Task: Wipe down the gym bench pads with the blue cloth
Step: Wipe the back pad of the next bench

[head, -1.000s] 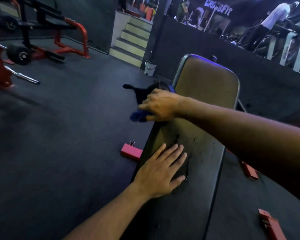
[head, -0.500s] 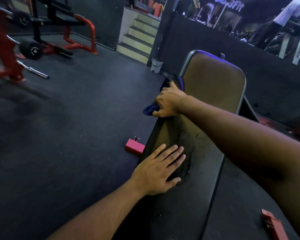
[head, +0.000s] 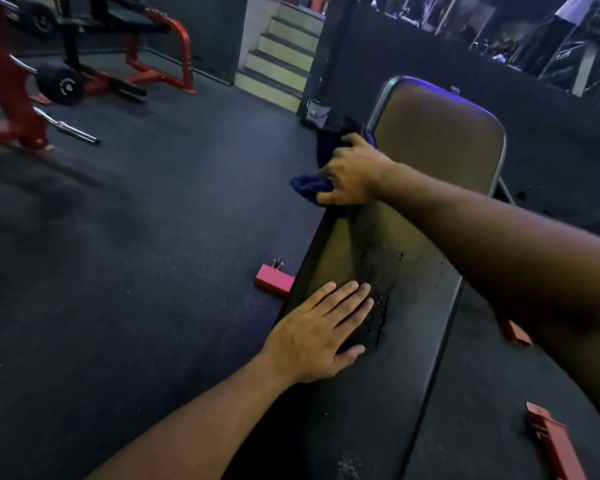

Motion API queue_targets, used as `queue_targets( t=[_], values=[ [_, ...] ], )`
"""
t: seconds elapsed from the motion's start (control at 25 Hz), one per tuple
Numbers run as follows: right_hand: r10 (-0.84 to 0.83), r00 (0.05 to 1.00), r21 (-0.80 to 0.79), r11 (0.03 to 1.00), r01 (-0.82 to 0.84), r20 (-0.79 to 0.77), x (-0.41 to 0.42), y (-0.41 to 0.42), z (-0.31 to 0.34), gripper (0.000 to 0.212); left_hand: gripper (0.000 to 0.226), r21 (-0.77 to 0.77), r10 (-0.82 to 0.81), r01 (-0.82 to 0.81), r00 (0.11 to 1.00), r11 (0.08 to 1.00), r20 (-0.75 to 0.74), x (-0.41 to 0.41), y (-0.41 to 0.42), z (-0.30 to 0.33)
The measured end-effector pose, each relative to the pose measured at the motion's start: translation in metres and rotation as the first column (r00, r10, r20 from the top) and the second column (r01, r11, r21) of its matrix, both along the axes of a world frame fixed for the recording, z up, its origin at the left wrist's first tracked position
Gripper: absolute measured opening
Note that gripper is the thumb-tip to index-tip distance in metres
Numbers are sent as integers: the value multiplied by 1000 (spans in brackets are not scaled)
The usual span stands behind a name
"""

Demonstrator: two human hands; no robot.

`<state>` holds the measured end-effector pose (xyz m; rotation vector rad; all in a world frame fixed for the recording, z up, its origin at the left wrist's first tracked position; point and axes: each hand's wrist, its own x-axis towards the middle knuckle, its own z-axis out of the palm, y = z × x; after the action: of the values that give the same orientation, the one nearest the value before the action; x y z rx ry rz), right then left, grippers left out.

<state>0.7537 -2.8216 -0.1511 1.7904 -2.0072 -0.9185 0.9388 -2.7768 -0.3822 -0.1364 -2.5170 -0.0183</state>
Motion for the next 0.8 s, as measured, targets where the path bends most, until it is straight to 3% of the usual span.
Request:
queue_targets(
  t=[0.16, 0.36, 0.44, 0.64, 0.8],
  values=[
    [-9, 1000, -54, 999, 9, 3, 20, -2, -28, 55, 69, 4, -9, 9, 1000, 1000, -12, 0, -1, 1],
    [160, 984, 37, 986, -164, 77, 73, 24, -94, 54, 70, -5, -1, 1, 1000, 1000, 14, 0, 0, 1],
    [175, 982, 89, 979, -181, 73, 62, 21, -77, 53, 70, -10, 2, -2, 1000, 1000, 17, 0, 1, -1],
    [55, 998, -38, 998, -55, 0, 0, -2, -14, 56, 69, -15, 4, -4, 1000, 1000, -4, -1, 0, -3],
    [93, 994, -56, 994, -90, 59, 11, 0, -39, 55, 67, 15, -39, 39, 999, 999, -27, -3, 0, -4]
  ],
)
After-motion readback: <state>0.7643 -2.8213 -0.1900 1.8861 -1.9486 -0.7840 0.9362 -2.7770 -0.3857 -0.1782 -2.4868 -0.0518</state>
